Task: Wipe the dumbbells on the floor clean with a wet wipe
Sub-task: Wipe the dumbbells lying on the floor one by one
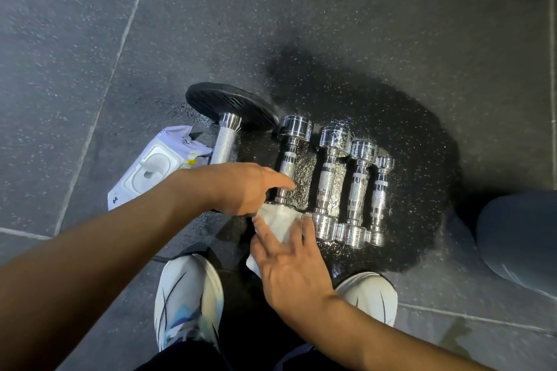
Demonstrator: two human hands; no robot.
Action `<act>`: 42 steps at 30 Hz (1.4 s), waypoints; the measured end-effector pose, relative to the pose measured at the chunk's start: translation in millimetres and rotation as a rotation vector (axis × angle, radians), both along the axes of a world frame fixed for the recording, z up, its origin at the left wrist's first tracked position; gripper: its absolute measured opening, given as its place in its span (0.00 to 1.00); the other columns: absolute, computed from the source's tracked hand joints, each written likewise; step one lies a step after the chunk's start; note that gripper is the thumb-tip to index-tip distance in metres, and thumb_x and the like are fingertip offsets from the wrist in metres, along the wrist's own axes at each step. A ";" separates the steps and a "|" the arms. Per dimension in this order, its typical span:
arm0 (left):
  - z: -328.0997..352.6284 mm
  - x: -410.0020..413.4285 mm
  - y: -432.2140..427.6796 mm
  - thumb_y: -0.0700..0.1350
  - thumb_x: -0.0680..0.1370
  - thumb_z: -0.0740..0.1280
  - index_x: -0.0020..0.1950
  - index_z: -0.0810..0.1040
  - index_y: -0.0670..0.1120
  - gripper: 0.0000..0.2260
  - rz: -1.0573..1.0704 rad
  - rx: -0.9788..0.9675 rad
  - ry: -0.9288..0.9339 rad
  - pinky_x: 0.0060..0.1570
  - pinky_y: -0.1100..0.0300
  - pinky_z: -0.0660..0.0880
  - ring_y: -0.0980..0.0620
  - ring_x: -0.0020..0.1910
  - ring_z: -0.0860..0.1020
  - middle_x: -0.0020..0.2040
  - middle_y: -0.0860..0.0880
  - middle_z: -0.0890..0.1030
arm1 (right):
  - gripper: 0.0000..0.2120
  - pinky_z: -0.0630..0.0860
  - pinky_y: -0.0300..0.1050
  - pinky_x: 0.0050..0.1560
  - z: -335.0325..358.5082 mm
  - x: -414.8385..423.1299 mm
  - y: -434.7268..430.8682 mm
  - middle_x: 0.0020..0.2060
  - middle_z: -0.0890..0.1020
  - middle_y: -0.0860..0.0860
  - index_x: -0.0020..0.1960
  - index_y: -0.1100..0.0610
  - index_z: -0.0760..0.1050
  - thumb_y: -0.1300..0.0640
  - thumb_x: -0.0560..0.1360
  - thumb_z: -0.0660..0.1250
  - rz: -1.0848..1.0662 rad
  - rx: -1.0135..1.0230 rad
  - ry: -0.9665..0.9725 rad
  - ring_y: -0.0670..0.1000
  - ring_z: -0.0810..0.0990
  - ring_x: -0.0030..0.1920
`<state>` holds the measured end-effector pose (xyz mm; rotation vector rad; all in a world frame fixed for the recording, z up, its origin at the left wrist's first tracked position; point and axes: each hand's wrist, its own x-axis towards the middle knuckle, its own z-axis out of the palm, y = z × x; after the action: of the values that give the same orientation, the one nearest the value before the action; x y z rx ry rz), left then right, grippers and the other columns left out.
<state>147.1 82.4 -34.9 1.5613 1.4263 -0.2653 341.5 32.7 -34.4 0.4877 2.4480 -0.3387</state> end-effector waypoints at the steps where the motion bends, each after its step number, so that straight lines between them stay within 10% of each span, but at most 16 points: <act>1: 1.3 -0.4 0.1 0.35 0.80 0.60 0.79 0.61 0.63 0.33 0.010 -0.003 -0.003 0.50 0.61 0.74 0.53 0.51 0.75 0.73 0.51 0.73 | 0.28 0.36 0.77 0.71 -4.7 2.9 -0.6 0.83 0.41 0.55 0.82 0.55 0.52 0.51 0.83 0.42 -0.015 0.018 0.029 0.81 0.51 0.74; 6: 3.3 -0.7 0.5 0.34 0.79 0.62 0.80 0.60 0.59 0.34 -0.016 -0.002 -0.011 0.43 0.66 0.68 0.56 0.43 0.74 0.70 0.47 0.75 | 0.27 0.48 0.76 0.72 -20.9 12.1 8.9 0.75 0.72 0.49 0.72 0.52 0.75 0.50 0.76 0.55 -0.077 0.037 0.190 0.79 0.68 0.69; 9: 3.5 0.5 -1.8 0.35 0.78 0.62 0.79 0.62 0.58 0.32 -0.030 0.032 -0.005 0.57 0.62 0.70 0.50 0.62 0.76 0.74 0.50 0.72 | 0.26 0.53 0.71 0.72 -21.6 17.8 17.0 0.75 0.72 0.54 0.72 0.54 0.73 0.53 0.75 0.62 -0.130 0.054 0.265 0.71 0.73 0.69; 14: 8.1 1.7 -2.3 0.37 0.78 0.62 0.75 0.69 0.54 0.26 -0.006 0.062 -0.061 0.53 0.64 0.67 0.51 0.59 0.76 0.69 0.51 0.76 | 0.25 0.75 0.60 0.60 -20.0 21.8 28.1 0.69 0.74 0.60 0.69 0.54 0.73 0.56 0.75 0.52 -0.185 0.080 0.363 0.63 0.77 0.60; 23: -0.8 -0.1 -4.7 0.35 0.79 0.61 0.79 0.63 0.55 0.30 0.045 0.082 -0.034 0.69 0.58 0.67 0.51 0.70 0.72 0.77 0.52 0.68 | 0.36 0.65 0.66 0.71 -9.5 17.5 22.0 0.74 0.68 0.62 0.77 0.58 0.64 0.44 0.73 0.64 -0.168 0.037 0.271 0.65 0.67 0.71; 34: -11.7 -1.3 -5.2 0.35 0.78 0.60 0.78 0.65 0.54 0.29 0.023 0.092 -0.032 0.70 0.53 0.68 0.50 0.69 0.73 0.75 0.52 0.70 | 0.26 0.78 0.57 0.54 -47.2 3.8 41.2 0.66 0.75 0.59 0.71 0.51 0.64 0.45 0.78 0.69 -0.279 0.043 0.438 0.61 0.77 0.54; 42: -13.0 -3.2 -7.6 0.40 0.76 0.63 0.75 0.68 0.54 0.27 -0.009 0.119 -0.057 0.65 0.49 0.72 0.48 0.63 0.76 0.68 0.50 0.74 | 0.18 0.64 0.42 0.58 -40.6 -9.5 69.7 0.63 0.83 0.53 0.68 0.53 0.78 0.49 0.81 0.67 -0.373 -0.310 0.506 0.54 0.73 0.56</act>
<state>143.9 74.8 -47.9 1.6583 1.4133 -0.1423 332.0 102.4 -75.1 0.7971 2.6940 -1.0950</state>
